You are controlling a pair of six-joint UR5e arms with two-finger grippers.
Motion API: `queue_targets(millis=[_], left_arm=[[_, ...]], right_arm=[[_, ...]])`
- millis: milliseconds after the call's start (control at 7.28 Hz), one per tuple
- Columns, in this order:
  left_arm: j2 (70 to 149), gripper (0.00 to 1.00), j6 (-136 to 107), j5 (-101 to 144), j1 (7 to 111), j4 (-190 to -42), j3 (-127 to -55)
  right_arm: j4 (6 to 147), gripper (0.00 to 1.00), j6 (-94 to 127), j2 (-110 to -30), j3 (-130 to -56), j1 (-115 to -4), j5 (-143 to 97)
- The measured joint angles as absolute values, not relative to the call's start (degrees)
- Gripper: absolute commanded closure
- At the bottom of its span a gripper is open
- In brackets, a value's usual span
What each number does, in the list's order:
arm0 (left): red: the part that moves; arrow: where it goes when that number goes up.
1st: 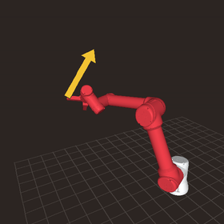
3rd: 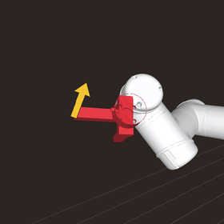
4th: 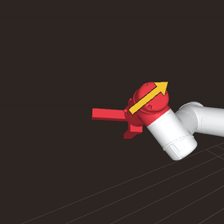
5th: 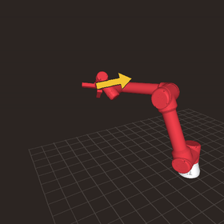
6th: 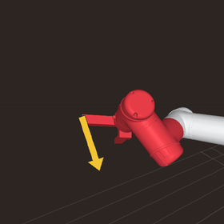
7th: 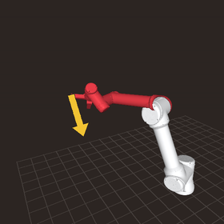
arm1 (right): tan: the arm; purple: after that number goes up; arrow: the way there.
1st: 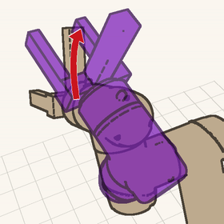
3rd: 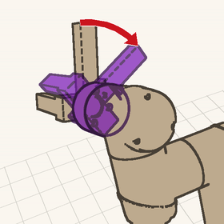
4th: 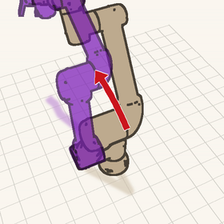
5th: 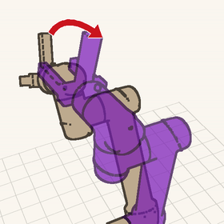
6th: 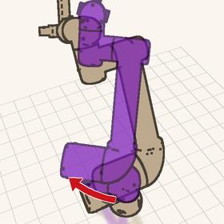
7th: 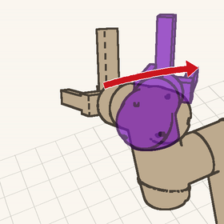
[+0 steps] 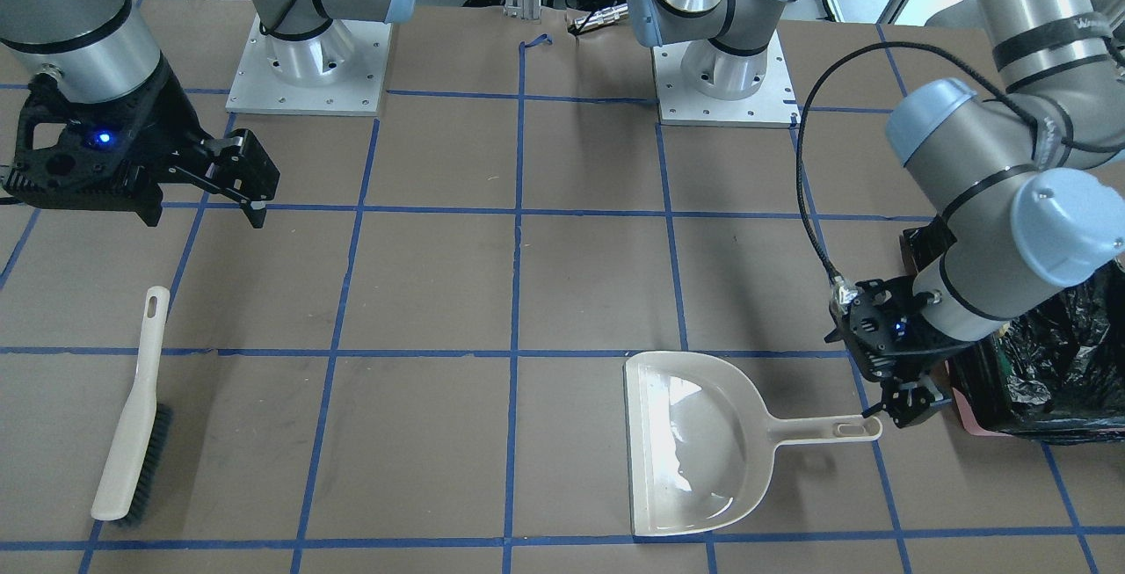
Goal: Sweep and dump trash into bin
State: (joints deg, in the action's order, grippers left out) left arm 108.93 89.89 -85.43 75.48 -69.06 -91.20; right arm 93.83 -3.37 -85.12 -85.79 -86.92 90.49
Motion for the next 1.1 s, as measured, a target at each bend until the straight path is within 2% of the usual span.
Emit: queue_targets(millis=[549, 1099], left_arm=[[94.2, 0.0, 71.8, -85.0, 75.1, -83.9, -92.1], [87.1, 0.0, 35.8, -86.1, 75.6, -90.4, -93.9]], right_arm=[[93.8, 0.0, -3.3, -85.5, -86.5, -87.8, 90.1], [93.8, 0.0, -2.9, -85.6, -86.6, -89.4, 90.9]])
